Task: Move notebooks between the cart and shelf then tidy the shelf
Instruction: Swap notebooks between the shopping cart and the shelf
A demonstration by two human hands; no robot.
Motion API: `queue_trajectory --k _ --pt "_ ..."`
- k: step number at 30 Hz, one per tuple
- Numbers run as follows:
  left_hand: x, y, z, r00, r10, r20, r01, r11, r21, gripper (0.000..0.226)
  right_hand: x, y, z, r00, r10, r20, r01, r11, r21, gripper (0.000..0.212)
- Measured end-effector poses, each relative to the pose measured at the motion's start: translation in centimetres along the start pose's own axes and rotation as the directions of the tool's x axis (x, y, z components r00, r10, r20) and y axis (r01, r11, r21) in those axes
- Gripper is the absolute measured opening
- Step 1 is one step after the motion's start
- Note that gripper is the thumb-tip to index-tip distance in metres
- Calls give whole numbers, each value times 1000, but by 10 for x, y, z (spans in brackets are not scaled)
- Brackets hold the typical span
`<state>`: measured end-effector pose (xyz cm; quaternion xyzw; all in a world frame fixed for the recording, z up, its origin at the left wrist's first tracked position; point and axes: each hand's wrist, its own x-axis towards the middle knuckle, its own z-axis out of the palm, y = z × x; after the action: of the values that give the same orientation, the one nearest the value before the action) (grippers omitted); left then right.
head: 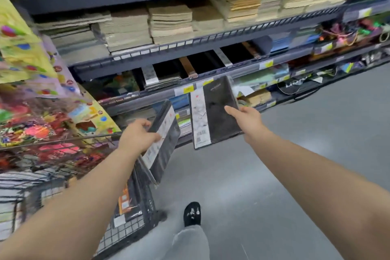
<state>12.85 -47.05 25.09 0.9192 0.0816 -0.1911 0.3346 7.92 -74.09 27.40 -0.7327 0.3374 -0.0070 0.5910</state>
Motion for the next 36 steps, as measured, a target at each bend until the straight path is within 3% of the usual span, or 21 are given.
queue_trajectory --k 3,6,9,10,13,16,24,27,29,32,34,36 --pt "23 8 12 999 -32 19 31 998 53 47 50 2 6 990 63 127 -74 994 84 66" --pt "42 12 20 998 -41 40 37 995 90 48 87 -5 21 970 120 211 -149 980 130 43" --pt "56 10 27 996 -76 48 71 993 95 53 125 -9 45 939 184 291 -230 964 134 100" --pt "61 8 30 994 -94 48 90 992 88 55 138 -9 55 930 183 319 -236 962 136 109" --pt "75 6 44 991 -135 27 133 989 62 57 164 -22 86 891 195 409 -258 960 105 95" --pt "85 1 61 981 -192 -1 192 981 13 45 185 -27 117 880 216 423 -285 952 107 77" --pt "107 -15 109 946 -319 -50 304 933 -193 50 248 -13 180 814 184 551 -356 908 223 99" --pt "114 -18 120 938 -340 -66 316 919 -235 45 242 -13 187 811 127 571 -349 889 297 71" --pt "116 -21 127 939 -339 -65 314 917 -246 45 233 -7 184 799 102 593 -349 881 318 66" --pt "116 -21 135 938 -341 -66 308 905 -293 42 215 11 169 717 141 683 -335 928 161 45" --pt "116 -21 138 936 -345 -73 306 899 -314 42 202 20 163 657 160 736 -243 970 6 30" --pt "116 -21 140 935 -349 -68 310 893 -325 41 194 22 166 667 85 740 -123 992 -3 24"
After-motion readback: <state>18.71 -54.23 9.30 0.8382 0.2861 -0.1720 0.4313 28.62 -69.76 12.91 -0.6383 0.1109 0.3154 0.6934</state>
